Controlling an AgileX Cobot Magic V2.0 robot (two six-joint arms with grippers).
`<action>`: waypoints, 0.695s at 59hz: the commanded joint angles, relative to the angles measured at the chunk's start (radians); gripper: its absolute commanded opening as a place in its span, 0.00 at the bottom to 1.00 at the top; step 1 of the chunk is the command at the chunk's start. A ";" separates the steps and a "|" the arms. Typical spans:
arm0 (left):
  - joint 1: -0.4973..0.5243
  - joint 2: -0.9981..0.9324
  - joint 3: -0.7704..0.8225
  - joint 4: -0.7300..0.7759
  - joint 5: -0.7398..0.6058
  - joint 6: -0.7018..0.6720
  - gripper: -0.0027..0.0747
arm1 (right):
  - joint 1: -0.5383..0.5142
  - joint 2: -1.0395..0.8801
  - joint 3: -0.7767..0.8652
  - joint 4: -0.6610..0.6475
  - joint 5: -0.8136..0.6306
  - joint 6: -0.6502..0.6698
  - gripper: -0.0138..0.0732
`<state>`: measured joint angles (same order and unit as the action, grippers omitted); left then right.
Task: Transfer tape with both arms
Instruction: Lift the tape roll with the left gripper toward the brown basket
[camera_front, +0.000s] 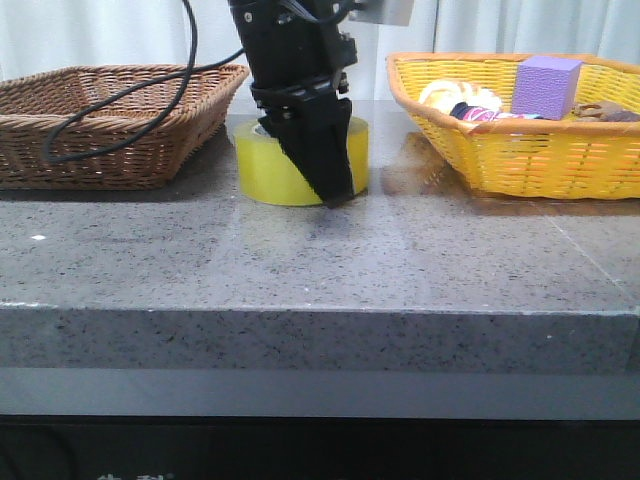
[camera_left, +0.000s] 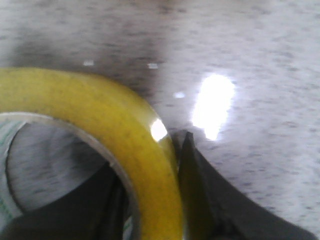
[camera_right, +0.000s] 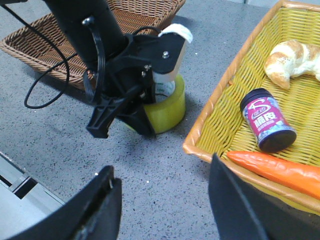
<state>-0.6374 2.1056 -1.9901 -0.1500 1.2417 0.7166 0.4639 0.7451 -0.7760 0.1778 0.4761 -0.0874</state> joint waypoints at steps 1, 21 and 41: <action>-0.003 -0.072 -0.093 0.015 0.000 -0.038 0.28 | -0.003 -0.007 -0.026 0.010 -0.069 0.000 0.64; -0.003 -0.072 -0.367 0.180 0.041 -0.210 0.28 | -0.003 -0.007 -0.026 0.010 -0.069 0.000 0.64; 0.087 -0.074 -0.427 0.362 0.039 -0.476 0.28 | -0.003 -0.007 -0.026 0.010 -0.069 0.000 0.64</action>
<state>-0.5906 2.1073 -2.3785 0.1601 1.2741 0.3095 0.4639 0.7451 -0.7760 0.1778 0.4761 -0.0874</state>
